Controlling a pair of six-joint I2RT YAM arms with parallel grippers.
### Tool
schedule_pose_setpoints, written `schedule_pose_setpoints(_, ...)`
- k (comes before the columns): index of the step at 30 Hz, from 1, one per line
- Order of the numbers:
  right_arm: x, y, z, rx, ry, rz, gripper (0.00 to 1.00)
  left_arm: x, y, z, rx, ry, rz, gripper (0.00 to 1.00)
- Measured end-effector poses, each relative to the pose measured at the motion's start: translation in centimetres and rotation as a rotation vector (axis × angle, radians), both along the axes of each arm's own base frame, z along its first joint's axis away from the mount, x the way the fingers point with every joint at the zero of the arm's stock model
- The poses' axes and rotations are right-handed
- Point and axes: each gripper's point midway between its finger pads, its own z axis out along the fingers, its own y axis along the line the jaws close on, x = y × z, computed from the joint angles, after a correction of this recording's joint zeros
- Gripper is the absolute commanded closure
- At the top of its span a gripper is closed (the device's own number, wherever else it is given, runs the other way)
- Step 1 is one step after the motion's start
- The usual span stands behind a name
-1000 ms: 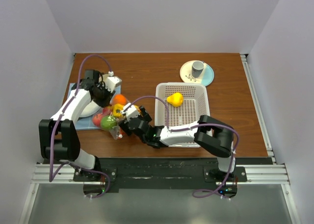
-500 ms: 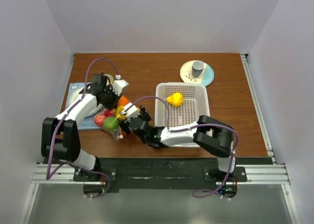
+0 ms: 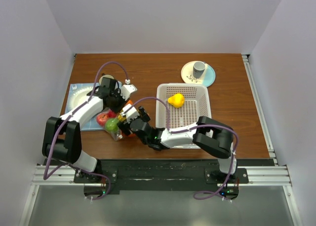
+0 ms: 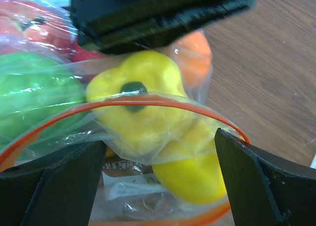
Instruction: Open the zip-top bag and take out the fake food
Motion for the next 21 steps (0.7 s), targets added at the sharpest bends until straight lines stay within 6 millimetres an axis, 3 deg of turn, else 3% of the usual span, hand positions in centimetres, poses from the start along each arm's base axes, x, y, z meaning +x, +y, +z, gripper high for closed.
schedule_pose_setpoints(9,0.2,1.6,-1.1,-0.021,0.000,0.034,0.09,-0.9,-1.4,-0.2,0.018,0.017,-0.088,0.74)
schedule_pose_setpoints(12,0.2,1.7,-1.3,-0.024,0.004,0.036,0.23,-1.0,-1.5,-0.2,0.023,0.020,-0.103,0.75)
schedule_pose_setpoints(16,-0.2,2.1,-1.4,-0.012,0.021,0.058,0.57,-1.3,-1.7,-0.3,0.022,0.025,-0.117,0.77)
schedule_pose_setpoints(18,-0.5,1.7,-1.4,-0.008,0.034,0.062,0.64,-1.5,-1.9,-0.4,0.022,0.026,-0.123,0.78)
schedule_pose_setpoints(21,-1.4,0.3,-0.8,0.000,0.077,0.075,0.64,-2.3,-2.5,-0.7,0.001,0.045,-0.145,0.78)
